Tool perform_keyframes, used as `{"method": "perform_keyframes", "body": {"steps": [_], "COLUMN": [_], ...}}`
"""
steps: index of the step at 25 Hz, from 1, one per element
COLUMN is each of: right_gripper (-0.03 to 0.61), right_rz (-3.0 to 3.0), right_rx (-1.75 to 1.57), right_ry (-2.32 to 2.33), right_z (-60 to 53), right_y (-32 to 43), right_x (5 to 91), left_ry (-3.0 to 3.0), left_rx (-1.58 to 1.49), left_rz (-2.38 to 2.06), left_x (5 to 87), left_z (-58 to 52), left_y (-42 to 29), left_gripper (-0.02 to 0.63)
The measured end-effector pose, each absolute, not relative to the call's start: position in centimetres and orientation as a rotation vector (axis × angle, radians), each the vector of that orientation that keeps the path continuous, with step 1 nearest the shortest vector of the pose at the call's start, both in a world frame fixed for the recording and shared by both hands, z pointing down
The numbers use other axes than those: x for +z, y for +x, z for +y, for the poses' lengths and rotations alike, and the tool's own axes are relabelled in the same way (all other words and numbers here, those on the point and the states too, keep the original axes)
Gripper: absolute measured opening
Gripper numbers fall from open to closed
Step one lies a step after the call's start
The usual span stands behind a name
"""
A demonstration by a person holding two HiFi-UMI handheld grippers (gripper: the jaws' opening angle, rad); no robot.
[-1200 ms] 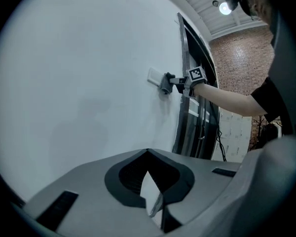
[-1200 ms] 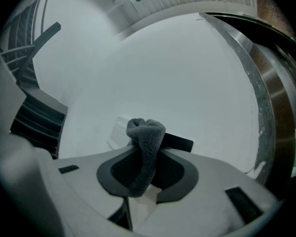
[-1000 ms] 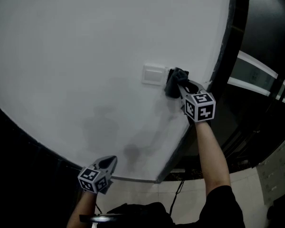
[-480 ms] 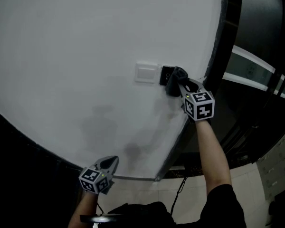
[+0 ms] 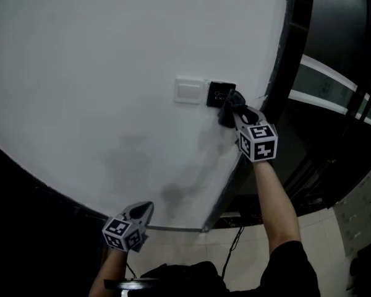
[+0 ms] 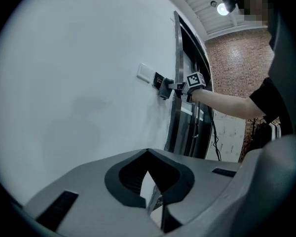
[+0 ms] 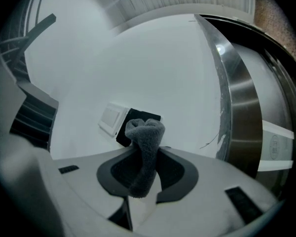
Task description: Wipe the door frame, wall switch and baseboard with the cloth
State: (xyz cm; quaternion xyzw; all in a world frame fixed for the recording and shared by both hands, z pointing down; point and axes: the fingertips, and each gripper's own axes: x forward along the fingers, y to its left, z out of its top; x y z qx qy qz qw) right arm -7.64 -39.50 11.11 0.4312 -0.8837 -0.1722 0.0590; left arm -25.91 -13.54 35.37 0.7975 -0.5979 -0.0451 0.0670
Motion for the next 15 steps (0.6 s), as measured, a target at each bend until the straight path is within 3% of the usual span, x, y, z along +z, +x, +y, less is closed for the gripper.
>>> {"method": "perform_keyframes", "body": {"steps": [7, 15], "right_gripper": [0.086, 0.086], "right_rz": [-2.758, -2.884], "right_rx": [-0.509, -0.235], "right_ry": [1.261, 1.287], "right_z": [-34.4, -28.5], "right_y": [-7.8, -6.8], "right_x": [14.6, 27.3], "left_ry": [2.389, 2.338], "left_rx": [-0.166, -0.235], "left_rz": [-1.852, -1.946], "left_x": [34.5, 34.5], "left_z": [-12.7, -11.2], "left_y": [-27.6, -30.4], "left_gripper": [0.002, 0.002]}}
